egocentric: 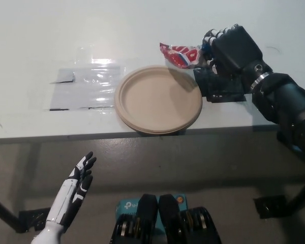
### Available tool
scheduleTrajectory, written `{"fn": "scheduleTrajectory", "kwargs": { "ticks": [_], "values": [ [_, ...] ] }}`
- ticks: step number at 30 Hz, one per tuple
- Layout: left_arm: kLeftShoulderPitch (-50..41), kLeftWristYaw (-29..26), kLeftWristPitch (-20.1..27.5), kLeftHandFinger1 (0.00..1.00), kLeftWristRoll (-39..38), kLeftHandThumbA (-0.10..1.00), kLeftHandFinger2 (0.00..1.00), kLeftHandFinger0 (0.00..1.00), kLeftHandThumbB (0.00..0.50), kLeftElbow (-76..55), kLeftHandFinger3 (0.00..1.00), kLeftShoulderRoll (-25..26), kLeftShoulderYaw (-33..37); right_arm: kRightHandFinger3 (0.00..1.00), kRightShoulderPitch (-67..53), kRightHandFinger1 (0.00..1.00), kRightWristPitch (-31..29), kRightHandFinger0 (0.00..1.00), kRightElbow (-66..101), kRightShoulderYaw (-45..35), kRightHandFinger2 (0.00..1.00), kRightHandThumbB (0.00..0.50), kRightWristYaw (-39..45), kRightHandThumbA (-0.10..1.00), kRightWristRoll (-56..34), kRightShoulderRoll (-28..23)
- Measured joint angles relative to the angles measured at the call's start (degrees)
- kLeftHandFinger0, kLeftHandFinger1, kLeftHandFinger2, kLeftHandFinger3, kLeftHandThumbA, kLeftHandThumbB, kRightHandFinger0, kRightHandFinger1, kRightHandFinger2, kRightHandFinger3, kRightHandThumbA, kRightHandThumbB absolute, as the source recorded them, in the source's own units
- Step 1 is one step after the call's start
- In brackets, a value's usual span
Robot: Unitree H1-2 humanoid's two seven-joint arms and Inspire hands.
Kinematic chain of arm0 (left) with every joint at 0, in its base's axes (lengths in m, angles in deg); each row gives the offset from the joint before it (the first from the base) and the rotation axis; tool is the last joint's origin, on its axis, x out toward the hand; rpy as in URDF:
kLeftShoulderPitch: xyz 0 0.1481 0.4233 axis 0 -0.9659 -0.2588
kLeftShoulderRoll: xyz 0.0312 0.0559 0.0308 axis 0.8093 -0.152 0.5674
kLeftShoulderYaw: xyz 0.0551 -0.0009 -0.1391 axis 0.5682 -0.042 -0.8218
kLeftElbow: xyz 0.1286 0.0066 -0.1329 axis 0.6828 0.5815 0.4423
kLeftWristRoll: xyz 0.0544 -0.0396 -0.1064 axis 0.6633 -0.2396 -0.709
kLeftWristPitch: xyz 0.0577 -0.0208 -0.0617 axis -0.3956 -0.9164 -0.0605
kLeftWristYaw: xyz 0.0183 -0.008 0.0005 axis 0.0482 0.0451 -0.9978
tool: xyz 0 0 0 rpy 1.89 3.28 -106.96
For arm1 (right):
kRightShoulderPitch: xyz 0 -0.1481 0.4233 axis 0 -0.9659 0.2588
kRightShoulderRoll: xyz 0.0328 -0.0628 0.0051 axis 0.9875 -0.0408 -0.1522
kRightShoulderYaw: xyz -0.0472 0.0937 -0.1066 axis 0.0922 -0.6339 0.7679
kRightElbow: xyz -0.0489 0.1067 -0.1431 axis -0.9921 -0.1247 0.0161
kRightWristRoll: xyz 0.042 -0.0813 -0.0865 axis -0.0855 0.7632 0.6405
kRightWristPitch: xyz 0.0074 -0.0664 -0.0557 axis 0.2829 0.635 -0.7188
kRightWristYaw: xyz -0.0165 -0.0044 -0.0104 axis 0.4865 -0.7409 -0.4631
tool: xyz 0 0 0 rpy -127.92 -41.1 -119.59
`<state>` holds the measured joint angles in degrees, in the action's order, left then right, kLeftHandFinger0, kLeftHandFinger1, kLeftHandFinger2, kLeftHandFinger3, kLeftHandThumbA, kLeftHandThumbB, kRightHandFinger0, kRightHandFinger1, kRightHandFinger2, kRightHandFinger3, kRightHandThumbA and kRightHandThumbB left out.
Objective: The robot picks up a small bag of sunflower seeds on the right hand side and take it to the empty plate on the left hand side then pours some sunflower seeds on to the plate.
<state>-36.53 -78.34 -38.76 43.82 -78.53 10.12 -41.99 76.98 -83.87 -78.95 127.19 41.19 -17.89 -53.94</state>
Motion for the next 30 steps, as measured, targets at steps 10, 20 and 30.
{"fn": "scheduleTrajectory", "kwargs": {
  "ticks": [10,20,30],
  "values": [
    [0.6,0.0,0.0,1.00,-0.1,1.00,1.00,1.00,0.081,0.0,1.00,0.5,0.0,0.28,-0.3,0.13,-0.3,0.00,1.3,0.1,0.63,0.274,-2.2,-0.10,1.7,0.0],
    [0.8,0.0,0.0,1.00,-0.1,1.00,1.00,1.00,0.089,0.0,1.00,0.6,0.1,0.21,-0.7,0.02,-0.3,0.00,1.5,2.0,0.54,0.303,-4.8,-0.10,4.2,0.0],
    [1.5,0.0,0.0,1.00,-0.3,1.00,1.00,1.00,0.085,0.1,1.00,0.6,0.2,0.36,-1.1,0.00,-0.1,0.00,2.0,4.6,0.24,0.367,-5.9,-0.10,7.5,-0.7]
  ]
}}
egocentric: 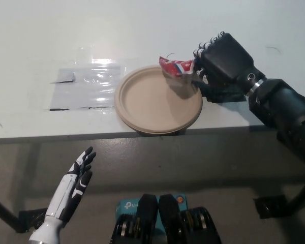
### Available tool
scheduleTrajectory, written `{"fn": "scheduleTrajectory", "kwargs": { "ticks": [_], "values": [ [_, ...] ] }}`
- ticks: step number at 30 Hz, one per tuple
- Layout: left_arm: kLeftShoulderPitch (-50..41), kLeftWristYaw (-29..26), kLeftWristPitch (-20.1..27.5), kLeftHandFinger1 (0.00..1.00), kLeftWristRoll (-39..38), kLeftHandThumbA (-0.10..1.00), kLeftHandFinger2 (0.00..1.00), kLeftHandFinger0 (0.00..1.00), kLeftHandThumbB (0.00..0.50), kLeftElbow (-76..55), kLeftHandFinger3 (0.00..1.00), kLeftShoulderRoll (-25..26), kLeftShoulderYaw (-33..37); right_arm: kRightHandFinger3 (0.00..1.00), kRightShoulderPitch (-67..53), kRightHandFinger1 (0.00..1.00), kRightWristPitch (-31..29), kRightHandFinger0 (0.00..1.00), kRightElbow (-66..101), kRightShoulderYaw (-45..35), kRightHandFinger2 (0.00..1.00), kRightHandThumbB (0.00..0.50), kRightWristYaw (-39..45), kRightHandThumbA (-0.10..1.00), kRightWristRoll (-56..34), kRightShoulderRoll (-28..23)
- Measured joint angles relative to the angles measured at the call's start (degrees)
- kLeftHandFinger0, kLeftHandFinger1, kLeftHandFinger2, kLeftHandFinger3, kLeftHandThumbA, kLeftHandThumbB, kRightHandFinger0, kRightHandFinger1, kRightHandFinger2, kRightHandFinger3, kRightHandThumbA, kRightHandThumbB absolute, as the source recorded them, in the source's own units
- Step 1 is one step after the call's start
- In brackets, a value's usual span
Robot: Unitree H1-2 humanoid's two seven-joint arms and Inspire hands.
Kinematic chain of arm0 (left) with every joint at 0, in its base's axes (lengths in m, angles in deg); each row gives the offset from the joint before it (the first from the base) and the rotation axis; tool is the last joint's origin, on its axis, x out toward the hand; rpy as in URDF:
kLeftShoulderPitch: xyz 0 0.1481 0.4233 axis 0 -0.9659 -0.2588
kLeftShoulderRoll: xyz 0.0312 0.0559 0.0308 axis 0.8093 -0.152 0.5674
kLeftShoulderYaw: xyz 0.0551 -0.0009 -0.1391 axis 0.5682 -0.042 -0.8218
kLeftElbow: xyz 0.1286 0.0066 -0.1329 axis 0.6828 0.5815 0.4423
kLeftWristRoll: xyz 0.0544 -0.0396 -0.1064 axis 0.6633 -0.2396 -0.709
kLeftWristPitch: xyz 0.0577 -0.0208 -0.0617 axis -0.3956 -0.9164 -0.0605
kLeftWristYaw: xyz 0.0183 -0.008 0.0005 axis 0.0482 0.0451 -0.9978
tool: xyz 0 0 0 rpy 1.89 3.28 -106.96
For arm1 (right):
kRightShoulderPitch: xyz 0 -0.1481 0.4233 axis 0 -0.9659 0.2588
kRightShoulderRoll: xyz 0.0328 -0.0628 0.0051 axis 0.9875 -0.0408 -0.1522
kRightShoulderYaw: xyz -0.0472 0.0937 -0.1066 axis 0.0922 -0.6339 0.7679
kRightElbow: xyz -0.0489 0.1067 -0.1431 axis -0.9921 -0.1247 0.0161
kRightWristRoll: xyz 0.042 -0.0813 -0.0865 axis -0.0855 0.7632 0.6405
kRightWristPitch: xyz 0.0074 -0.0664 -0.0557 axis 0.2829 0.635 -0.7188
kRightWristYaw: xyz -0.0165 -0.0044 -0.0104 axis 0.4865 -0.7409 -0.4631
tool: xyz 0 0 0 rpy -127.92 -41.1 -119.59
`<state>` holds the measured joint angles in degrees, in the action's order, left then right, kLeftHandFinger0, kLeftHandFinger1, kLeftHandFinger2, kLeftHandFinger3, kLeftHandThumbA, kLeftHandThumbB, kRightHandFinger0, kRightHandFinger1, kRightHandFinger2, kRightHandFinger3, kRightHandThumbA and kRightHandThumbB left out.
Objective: The robot picks up a small bag of sunflower seeds on the right hand side and take it to the empty plate on the left hand side then pours some sunflower seeds on to the plate.
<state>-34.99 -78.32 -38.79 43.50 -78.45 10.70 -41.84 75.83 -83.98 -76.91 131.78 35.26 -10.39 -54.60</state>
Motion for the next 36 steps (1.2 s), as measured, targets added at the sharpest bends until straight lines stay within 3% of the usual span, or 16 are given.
{"fn": "scheduleTrajectory", "kwargs": {
  "ticks": [7,10,12,13,14,17,19,20,24,28,30,32,34,36],
  "values": [
    [0.1,0.0,0.0,1.00,0.0,1.00,1.00,1.00,0.086,0.0,1.00,0.1,0.1,0.32,0.0,0.00,0.7,0.00,0.6,3.3,0.23,0.402,-2.0,-0.04,3.4,-1.2],
    [0.1,0.0,0.0,1.00,0.0,1.00,1.00,1.00,0.085,0.0,1.00,0.2,0.1,0.32,0.0,0.00,1.2,0.00,0.9,4.5,0.24,0.350,-3.2,-0.08,4.8,-1.5],
    [0.1,0.0,0.0,1.00,0.0,1.00,1.00,1.00,0.070,0.0,1.00,0.2,0.2,0.34,0.0,0.00,1.4,0.00,1.4,5.5,0.23,0.374,-4.1,-0.05,6.0,-1.7],
    [0.1,0.1,0.0,1.00,0.0,1.00,1.00,1.00,0.069,0.0,1.00,0.3,0.2,0.30,0.1,0.00,1.4,0.00,1.6,5.8,0.22,0.368,-4.5,-0.06,6.4,-1.9],
    [0.1,0.2,0.0,1.00,0.0,1.00,1.00,1.00,0.067,0.0,1.00,0.3,0.2,0.23,0.1,0.00,1.4,0.00,1.7,6.1,0.20,0.379,-5.0,0.00,6.7,-2.0],
    [0.2,0.6,0.0,1.00,0.0,1.00,1.00,1.00,0.083,0.0,1.00,0.5,0.3,0.25,0.2,0.00,1.5,0.00,2.2,7.1,0.14,0.375,-6.5,-0.01,7.9,-2.4],
    [0.2,0.7,0.0,1.00,-0.1,1.00,1.00,1.00,0.080,0.0,1.00,0.6,0.3,0.30,0.3,0.00,1.5,0.00,2.5,7.6,0.15,0.362,-7.5,-0.06,8.9,-2.7],
    [0.2,0.7,0.0,1.00,-0.1,1.00,1.00,1.00,0.077,0.0,1.00,0.6,0.3,0.28,0.4,0.00,1.5,0.00,2.6,7.8,0.14,0.352,-7.8,-0.10,9.3,-2.9],
    [0.3,0.7,0.0,1.00,-0.2,1.00,1.00,1.00,0.087,0.0,1.00,0.6,0.3,0.26,1.1,0.00,1.7,0.00,3.0,8.7,0.15,0.329,-8.9,-0.10,10.9,-3.4],
    [0.4,0.7,-0.1,1.00,-0.3,1.00,1.00,1.00,0.082,0.0,1.00,0.6,0.4,0.26,2.0,0.00,2.1,0.00,3.2,9.6,0.14,0.324,-9.2,-0.10,12.2,-3.7],
    [0.5,0.7,-0.1,1.00,-0.3,1.00,1.00,1.00,0.083,0.0,1.00,0.7,0.4,0.31,2.5,0.00,2.4,0.00,3.3,9.9,0.15,0.321,-9.4,-0.10,12.9,-3.8],
    [0.5,0.7,-0.1,1.00,-0.3,1.00,1.00,1.00,0.089,0.0,1.00,0.8,0.5,0.31,2.8,0.00,2.4,0.00,3.8,10.0,0.10,0.345,-9.6,-0.10,13.6,-4.1],
    [0.6,0.7,-0.1,1.00,-0.3,1.00,1.00,1.00,0.087,0.0,1.00,0.9,0.5,0.29,3.2,0.00,2.5,0.00,4.3,10.2,0.06,0.352,-9.9,-0.10,14.1,-4.5],
    [0.6,0.7,-0.1,1.00,-0.4,1.00,1.00,1.00,0.084,0.0,1.00,0.9,0.5,0.13,3.5,0.00,2.7,0.00,4.5,10.6,0.02,0.318,-10.2,-0.10,14.9,-4.7]
  ]
}}
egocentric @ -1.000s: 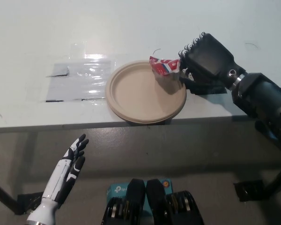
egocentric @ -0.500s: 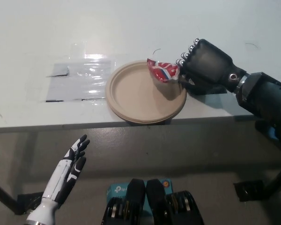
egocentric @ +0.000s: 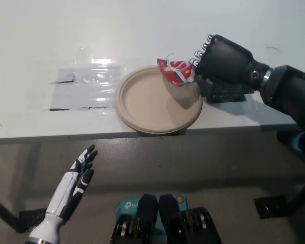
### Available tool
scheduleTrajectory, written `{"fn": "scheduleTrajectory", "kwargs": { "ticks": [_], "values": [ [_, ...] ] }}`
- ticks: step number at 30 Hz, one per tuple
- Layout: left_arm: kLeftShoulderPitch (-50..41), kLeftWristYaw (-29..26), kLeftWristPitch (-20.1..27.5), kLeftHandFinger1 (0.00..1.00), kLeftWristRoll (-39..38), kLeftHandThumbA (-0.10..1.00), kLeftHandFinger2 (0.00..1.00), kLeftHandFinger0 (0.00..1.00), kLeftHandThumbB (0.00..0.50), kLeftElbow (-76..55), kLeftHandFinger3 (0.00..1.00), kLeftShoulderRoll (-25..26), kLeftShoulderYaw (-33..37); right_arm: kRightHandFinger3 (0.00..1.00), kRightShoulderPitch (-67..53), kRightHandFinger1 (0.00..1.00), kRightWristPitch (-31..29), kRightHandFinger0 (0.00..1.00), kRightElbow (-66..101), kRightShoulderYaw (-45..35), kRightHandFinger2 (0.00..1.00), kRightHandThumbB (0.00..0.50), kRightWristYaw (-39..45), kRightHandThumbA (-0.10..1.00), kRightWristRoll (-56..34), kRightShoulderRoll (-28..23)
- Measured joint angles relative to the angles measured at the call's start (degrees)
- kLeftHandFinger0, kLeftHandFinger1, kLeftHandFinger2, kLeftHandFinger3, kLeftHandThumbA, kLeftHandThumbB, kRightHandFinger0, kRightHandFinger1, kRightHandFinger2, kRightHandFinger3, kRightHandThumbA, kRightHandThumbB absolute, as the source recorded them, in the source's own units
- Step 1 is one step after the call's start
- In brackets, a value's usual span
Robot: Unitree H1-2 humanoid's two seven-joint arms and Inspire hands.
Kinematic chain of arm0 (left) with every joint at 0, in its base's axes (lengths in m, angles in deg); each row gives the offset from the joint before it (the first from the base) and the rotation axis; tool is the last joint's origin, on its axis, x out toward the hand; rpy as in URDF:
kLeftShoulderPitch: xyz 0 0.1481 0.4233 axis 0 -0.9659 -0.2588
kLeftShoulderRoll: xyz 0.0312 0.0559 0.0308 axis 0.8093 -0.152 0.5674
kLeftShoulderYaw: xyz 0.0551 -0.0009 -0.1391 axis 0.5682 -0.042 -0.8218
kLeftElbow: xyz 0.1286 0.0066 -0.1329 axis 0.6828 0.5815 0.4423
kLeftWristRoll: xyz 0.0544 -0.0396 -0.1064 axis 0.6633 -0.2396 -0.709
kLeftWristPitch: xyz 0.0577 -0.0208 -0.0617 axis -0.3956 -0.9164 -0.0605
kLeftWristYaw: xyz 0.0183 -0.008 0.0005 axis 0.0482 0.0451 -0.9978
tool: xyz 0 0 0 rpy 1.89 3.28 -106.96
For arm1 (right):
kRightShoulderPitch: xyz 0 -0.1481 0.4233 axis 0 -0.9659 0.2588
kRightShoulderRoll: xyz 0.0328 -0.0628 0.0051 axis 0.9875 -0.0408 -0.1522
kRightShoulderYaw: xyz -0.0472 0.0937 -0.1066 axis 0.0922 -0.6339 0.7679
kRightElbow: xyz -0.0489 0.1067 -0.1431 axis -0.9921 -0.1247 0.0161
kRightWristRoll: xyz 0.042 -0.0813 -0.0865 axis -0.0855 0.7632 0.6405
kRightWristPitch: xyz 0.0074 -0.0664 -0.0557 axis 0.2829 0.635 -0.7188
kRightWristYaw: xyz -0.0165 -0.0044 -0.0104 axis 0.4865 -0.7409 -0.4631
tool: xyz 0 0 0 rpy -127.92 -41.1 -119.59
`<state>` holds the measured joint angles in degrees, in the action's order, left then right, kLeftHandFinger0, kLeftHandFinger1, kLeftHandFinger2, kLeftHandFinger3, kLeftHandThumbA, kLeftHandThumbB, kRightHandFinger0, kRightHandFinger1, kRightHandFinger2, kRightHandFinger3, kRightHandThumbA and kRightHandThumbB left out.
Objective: The robot picks up a small bag of sunflower seeds on the right hand side and take it to the empty plate on the left hand side then pours some sunflower seeds on to the plate.
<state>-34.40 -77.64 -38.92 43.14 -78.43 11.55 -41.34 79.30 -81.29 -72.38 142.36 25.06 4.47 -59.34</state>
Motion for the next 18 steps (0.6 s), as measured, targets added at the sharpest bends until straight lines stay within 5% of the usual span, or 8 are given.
{"fn": "scheduleTrajectory", "kwargs": {
  "ticks": [6,9,18],
  "values": [
    [0.0,0.0,-0.1,1.00,-0.1,1.00,1.00,1.00,0.067,0.0,1.00,0.0,0.0,0.13,1.5,0.00,0.1,0.00,0.3,0.7,0.09,0.312,-0.1,-0.10,1.6,-0.2],
    [0.0,0.0,-0.1,1.00,-0.1,1.00,1.00,1.00,0.068,0.0,1.00,0.0,0.0,0.25,2.3,0.00,0.1,0.00,0.3,1.1,0.11,0.317,-0.4,-0.10,2.1,-0.2],
    [0.0,0.0,-0.1,1.00,-0.2,1.00,1.00,1.00,0.079,0.0,1.00,0.0,0.0,0.35,2.8,0.00,1.5,0.00,-0.6,3.8,0.12,0.378,-0.5,-0.10,4.8,0.3]
  ]
}}
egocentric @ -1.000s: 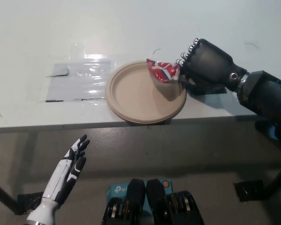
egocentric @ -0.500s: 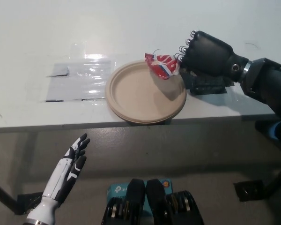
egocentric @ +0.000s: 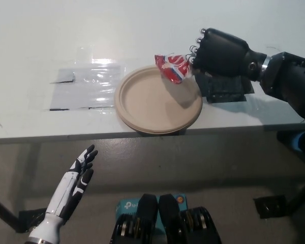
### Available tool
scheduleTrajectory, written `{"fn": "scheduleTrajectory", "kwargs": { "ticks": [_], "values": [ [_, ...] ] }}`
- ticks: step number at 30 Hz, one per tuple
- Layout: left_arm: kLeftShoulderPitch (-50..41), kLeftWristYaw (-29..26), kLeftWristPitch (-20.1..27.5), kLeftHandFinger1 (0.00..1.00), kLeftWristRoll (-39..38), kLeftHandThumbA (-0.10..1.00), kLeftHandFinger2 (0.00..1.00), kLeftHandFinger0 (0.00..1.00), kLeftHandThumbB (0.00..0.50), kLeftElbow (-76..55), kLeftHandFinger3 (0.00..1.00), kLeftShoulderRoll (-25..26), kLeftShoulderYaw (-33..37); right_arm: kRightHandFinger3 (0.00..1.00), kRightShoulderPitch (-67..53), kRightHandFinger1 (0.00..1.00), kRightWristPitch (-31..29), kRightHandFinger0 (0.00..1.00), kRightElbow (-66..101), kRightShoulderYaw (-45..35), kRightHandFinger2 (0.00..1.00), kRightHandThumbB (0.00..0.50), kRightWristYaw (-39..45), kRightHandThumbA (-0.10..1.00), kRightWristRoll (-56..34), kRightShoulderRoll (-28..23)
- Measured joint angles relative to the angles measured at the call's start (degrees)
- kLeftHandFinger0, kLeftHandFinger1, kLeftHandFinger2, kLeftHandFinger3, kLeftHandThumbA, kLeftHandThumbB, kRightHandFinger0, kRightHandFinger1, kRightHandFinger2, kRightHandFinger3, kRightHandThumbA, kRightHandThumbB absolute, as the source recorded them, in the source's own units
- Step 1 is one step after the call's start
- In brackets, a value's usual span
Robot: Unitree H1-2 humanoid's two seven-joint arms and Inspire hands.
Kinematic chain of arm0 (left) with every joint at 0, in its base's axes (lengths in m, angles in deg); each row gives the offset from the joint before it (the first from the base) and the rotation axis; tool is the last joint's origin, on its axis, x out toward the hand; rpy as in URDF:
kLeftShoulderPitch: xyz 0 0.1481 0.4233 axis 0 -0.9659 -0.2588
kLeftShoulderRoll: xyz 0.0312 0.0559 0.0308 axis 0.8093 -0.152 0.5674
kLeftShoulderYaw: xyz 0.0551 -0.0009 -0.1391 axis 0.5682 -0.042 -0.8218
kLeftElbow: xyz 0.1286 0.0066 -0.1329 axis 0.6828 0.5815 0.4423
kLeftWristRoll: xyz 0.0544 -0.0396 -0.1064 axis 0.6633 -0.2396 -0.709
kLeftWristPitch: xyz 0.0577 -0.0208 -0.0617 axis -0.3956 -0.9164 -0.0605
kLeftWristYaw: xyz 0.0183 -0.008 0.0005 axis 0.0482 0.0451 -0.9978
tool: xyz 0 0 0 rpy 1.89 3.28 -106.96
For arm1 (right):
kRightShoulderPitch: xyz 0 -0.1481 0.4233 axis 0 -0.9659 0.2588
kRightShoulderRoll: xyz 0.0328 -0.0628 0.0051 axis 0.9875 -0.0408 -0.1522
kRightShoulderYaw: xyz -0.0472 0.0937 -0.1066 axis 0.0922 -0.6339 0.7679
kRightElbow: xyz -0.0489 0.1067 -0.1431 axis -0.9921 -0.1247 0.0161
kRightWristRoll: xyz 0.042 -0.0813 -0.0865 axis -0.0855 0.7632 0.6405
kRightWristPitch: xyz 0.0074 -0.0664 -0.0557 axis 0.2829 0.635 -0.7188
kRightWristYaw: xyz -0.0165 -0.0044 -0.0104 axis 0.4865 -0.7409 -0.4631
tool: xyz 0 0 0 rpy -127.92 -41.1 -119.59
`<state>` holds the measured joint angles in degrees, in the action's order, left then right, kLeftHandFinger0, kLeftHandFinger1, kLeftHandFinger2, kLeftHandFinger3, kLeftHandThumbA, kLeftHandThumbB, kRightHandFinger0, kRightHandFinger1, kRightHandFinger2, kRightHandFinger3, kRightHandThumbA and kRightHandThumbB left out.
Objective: The robot picks up a small bag of sunflower seeds on the right hand side and take it to the empty plate on the left hand side then pours some sunflower seeds on to the plate.
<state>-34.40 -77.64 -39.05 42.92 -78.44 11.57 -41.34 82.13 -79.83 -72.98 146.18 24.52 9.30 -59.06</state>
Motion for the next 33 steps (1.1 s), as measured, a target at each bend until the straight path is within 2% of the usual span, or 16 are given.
{"fn": "scheduleTrajectory", "kwargs": {
  "ticks": [2,5,8,10,13,14,15,17,20,23,25,26,28,30,31,33],
  "values": [
    [0.0,0.0,-0.1,1.00,0.0,1.00,1.00,1.00,0.074,0.0,1.00,0.0,0.0,0.32,0.0,0.00,0.5,0.00,-0.1,0.7,0.11,0.381,0.0,-0.10,0.6,0.2],
    [0.0,0.0,-0.1,1.00,0.0,1.00,1.00,1.00,0.073,0.0,1.00,0.0,0.0,0.20,0.0,0.00,0.8,0.00,-0.4,1.4,0.07,0.380,0.3,-0.10,1.2,0.4],
    [0.0,0.0,-0.1,1.00,-0.1,1.00,1.00,1.00,0.084,0.0,1.00,0.0,0.0,0.10,0.2,0.00,0.8,0.00,-1.1,2.5,0.09,0.335,0.3,-0.10,2.0,0.8],
    [0.0,0.0,-0.1,1.00,-0.2,1.00,1.00,1.00,0.087,0.0,1.00,0.0,0.0,0.02,0.4,0.00,0.8,0.00,-1.3,3.3,0.18,0.329,0.5,-0.10,2.6,0.9],
    [0.1,0.0,-0.2,1.00,-0.2,1.00,1.00,1.00,0.087,0.0,1.00,0.0,0.0,0.01,0.9,0.00,0.7,0.00,-1.3,4.6,0.39,0.318,0.9,-0.10,3.3,1.1],
    [0.1,0.0,-0.2,1.00,-0.2,1.00,1.00,1.00,0.087,0.0,1.00,0.0,0.0,0.02,1.0,0.00,0.7,0.00,-1.3,4.8,0.43,0.315,1.0,-0.10,3.4,1.2],
    [0.1,0.0,-0.3,1.00,-0.3,1.00,1.00,1.00,0.082,0.0,1.00,0.1,0.0,0.11,1.3,0.00,0.5,0.00,-1.3,4.9,0.44,0.313,1.2,-0.10,3.6,1.3],
    [0.2,0.0,-0.3,1.00,-0.3,1.00,1.00,1.00,0.088,0.0,1.00,0.0,0.0,0.18,1.8,0.00,0.4,0.00,-1.2,5.1,0.39,0.326,1.4,-0.10,3.8,1.4],
    [0.2,0.0,-0.4,1.00,-0.3,1.00,1.00,1.00,0.089,0.0,1.00,0.0,0.0,0.13,2.2,0.00,0.5,0.00,-1.2,5.2,0.26,0.317,1.4,-0.10,4.0,1.5],
    [0.2,0.0,-0.6,1.00,-0.4,1.00,1.00,1.00,0.092,0.0,1.00,0.0,0.0,0.13,2.7,0.00,0.5,0.00,-1.0,5.2,0.28,0.293,1.4,-0.10,4.3,1.5],
    [0.2,0.0,-0.6,1.00,-0.4,1.00,1.00,1.00,0.100,0.0,1.00,0.0,0.0,0.12,2.9,0.00,0.5,0.00,-0.8,5.1,0.19,0.302,1.5,-0.10,4.3,1.5],
    [0.2,0.0,-0.6,1.00,-0.4,1.00,1.00,1.00,0.102,0.0,1.00,0.0,0.0,0.17,2.9,0.00,0.5,0.00,-0.8,5.1,0.18,0.292,1.6,-0.10,4.3,1.5],
    [0.2,0.0,-0.7,1.00,-0.5,1.00,1.00,1.00,0.102,0.0,1.00,0.0,0.0,0.20,3.0,0.00,0.3,0.00,-0.7,5.1,0.16,0.284,1.7,-0.10,4.5,1.5],
    [0.2,0.0,-0.7,1.00,-0.6,1.00,1.00,1.00,0.101,0.0,1.00,0.0,0.0,0.16,3.1,0.00,0.1,0.00,-0.6,5.1,0.13,0.287,1.9,-0.10,4.6,1.5],
    [0.2,0.0,-0.7,1.00,-0.6,1.00,1.00,1.00,0.094,0.0,1.00,0.0,0.0,0.10,3.1,0.00,0.0,0.00,-0.6,5.1,0.11,0.263,2.0,-0.10,4.7,1.5],
    [0.2,0.0,-0.7,1.00,-0.7,1.00,1.00,1.00,0.084,0.0,1.00,0.0,0.0,0.09,3.3,0.00,-0.1,0.00,-0.7,5.1,0.09,0.276,2.0,-0.10,4.8,1.5]
  ]
}}
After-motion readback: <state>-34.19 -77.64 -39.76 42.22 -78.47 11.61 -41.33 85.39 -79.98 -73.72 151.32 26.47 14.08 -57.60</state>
